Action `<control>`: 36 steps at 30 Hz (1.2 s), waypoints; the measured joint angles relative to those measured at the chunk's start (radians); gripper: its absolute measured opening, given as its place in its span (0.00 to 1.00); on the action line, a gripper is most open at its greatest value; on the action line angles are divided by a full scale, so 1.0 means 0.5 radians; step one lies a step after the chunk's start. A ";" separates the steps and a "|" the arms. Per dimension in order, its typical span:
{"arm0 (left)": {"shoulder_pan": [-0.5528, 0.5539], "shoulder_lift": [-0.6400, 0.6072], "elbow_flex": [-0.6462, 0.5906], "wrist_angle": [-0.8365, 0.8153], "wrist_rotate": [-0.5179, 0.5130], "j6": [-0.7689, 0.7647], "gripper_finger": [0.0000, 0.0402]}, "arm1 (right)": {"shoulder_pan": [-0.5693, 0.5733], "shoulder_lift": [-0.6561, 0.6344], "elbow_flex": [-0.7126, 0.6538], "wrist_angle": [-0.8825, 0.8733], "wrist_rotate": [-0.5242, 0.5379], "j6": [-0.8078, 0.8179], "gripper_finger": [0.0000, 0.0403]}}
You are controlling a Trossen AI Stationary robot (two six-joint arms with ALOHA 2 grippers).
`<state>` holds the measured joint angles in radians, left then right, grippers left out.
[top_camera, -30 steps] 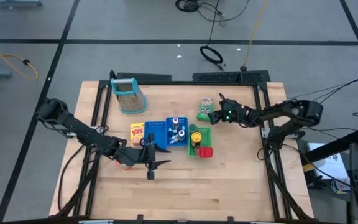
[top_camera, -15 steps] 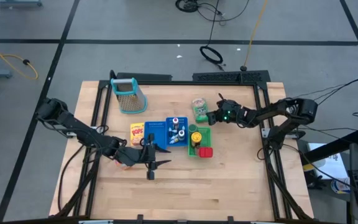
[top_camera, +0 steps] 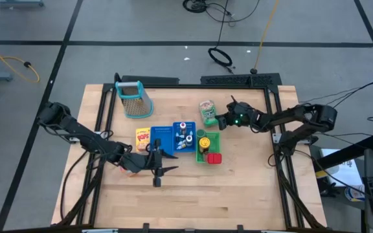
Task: Pick & Place Kitchen Items
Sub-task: Put the green cereal box into the left blue bin
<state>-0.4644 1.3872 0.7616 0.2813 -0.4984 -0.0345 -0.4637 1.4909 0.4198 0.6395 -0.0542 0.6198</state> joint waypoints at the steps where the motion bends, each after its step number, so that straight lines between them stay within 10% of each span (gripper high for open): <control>1: 0.001 0.000 0.000 0.000 0.000 0.000 0.40 | 0.001 -0.027 -0.001 -0.008 -0.003 -0.004 0.00; 16: 0.093 0.000 0.000 0.015 -0.203 0.145 0.40 | 0.088 -0.592 0.000 0.000 -0.164 -0.064 0.00; 27: 0.165 -0.002 0.001 0.230 -0.585 1.875 0.40 | 0.264 -0.718 0.001 -0.001 -0.209 -0.076 0.00; 36: 0.308 0.002 0.001 0.273 -0.689 2.604 0.40 | 0.419 -0.718 0.004 0.113 -0.209 -0.029 0.00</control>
<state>-0.3102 1.3880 0.7620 0.4179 -0.8427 1.2673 -0.2541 1.1320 0.4219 0.6960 -0.1585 0.6052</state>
